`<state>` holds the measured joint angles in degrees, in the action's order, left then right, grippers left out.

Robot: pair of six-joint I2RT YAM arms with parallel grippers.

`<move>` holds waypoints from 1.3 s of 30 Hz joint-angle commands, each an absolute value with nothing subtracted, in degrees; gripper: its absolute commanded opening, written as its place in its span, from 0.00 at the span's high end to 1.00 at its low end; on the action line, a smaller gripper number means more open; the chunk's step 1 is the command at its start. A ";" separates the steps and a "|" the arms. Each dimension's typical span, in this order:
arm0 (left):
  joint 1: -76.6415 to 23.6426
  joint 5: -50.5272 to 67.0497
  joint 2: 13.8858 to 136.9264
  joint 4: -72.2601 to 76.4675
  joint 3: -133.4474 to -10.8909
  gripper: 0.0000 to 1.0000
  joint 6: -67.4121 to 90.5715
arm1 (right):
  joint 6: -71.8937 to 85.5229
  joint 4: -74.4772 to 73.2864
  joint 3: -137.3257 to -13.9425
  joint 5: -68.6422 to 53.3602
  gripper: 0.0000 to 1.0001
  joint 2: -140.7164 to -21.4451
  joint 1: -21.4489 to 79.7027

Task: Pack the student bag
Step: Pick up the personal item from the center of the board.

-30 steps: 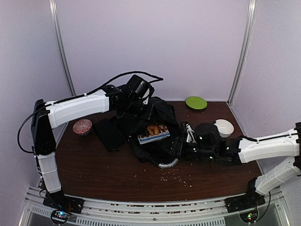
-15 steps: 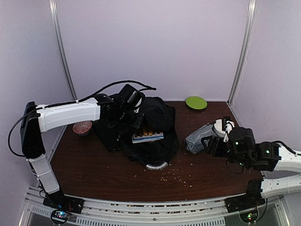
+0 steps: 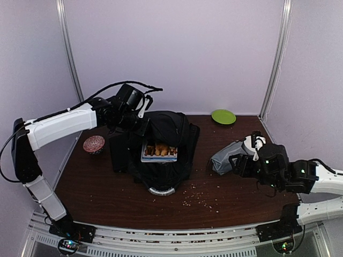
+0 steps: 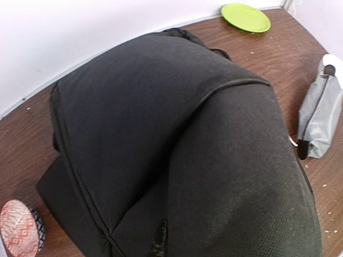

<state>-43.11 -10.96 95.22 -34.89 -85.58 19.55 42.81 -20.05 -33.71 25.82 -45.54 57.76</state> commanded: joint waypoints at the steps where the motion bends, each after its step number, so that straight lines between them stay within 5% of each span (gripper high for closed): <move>1: -43.04 -0.96 97.05 -28.89 -91.35 1.00 21.01 | 41.82 -19.14 -31.70 29.02 0.30 -42.30 57.57; 10: -47.60 1.60 107.01 -26.29 -99.23 0.94 23.17 | 40.83 -18.69 -31.41 29.19 0.30 -40.07 57.47; 12: -48.36 1.07 107.60 -26.42 -99.26 0.78 23.50 | 40.66 -18.95 -32.28 28.41 0.30 -41.03 57.47; 18: -48.36 -8.97 98.24 -27.10 -88.33 0.04 25.22 | 39.55 -19.01 -34.66 26.04 0.31 -43.68 57.47; 26: -44.30 -21.59 76.98 -27.05 -63.54 0.02 31.43 | 36.48 -11.46 -36.49 18.23 0.33 -49.49 58.38; 39: -36.87 -22.60 83.49 -29.97 -60.48 0.02 39.03 | 36.16 -7.09 -40.27 19.76 0.34 -55.59 63.85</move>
<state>-38.70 -21.58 79.13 -30.96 -58.00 35.86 36.18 -8.27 -39.42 19.07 -55.99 63.46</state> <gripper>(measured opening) 0.978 0.653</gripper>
